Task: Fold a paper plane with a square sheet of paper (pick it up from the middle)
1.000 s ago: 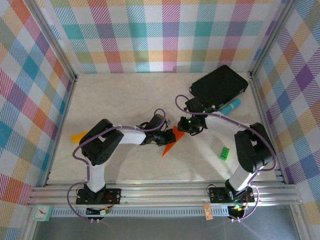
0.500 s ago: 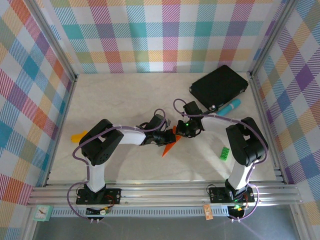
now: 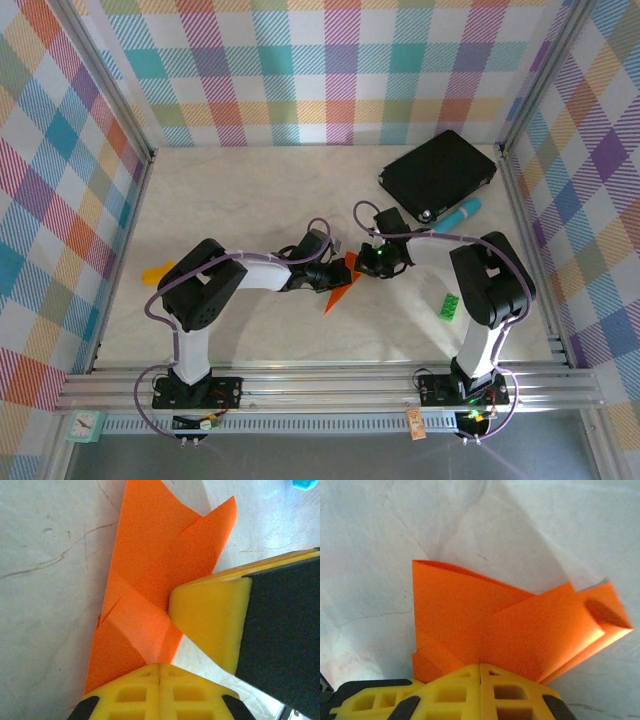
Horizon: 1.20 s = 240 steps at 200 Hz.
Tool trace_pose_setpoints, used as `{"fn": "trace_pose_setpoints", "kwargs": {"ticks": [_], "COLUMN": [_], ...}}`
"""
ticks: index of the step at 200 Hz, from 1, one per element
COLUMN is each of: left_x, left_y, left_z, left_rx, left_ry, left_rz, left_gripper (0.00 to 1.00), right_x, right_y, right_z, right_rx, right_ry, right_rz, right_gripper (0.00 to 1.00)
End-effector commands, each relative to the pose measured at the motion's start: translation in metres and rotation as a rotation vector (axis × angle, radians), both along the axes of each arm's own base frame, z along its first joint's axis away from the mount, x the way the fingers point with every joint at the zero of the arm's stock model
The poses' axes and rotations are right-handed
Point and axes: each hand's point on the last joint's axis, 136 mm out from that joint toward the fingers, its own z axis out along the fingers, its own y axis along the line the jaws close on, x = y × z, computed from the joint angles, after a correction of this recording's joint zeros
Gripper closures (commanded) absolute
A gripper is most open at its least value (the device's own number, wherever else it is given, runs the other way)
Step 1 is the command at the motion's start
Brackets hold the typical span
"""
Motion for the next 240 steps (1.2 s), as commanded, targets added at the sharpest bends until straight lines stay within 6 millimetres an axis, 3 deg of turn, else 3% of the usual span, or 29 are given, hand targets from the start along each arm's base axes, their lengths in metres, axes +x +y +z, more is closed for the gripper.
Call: {"fn": "trace_pose_setpoints", "kwargs": {"ticks": [1,51,104,135,155,202,240], "left_x": [-0.062,-0.063,-0.052,-0.047,-0.045,-0.041,-0.038], "left_y": [0.065,0.065,0.055,0.05,0.049,0.044,0.04], "left_z": [-0.077,-0.076,-0.065,-0.06,-0.058,-0.053,-0.048], "left_rx": [0.3,0.294,0.264,0.25,0.246,0.229,0.212], "left_ry": [0.25,0.251,0.226,0.214,0.211,0.199,0.188], "left_rz": [0.004,0.003,-0.004,-0.003,-0.001,-0.004,-0.006], "left_gripper": [1.0,1.0,1.0,1.0,1.0,1.0,1.0], "right_x": [0.025,0.066,0.071,0.058,0.042,0.007,0.0], "right_y": [-0.048,-0.067,-0.058,-0.04,-0.03,0.002,0.008], "right_z": [-0.026,-0.022,0.009,0.045,0.053,0.043,0.024], "right_rx": [-0.115,-0.079,-0.008,0.119,0.147,0.208,0.22], "right_ry": [-0.027,-0.065,-0.18,-0.259,-0.265,-0.175,-0.108], "right_rz": [-0.114,-0.171,-0.123,-0.074,-0.043,0.035,0.041], "right_gripper": [1.0,0.99,0.98,0.95,0.94,0.94,0.95]}}
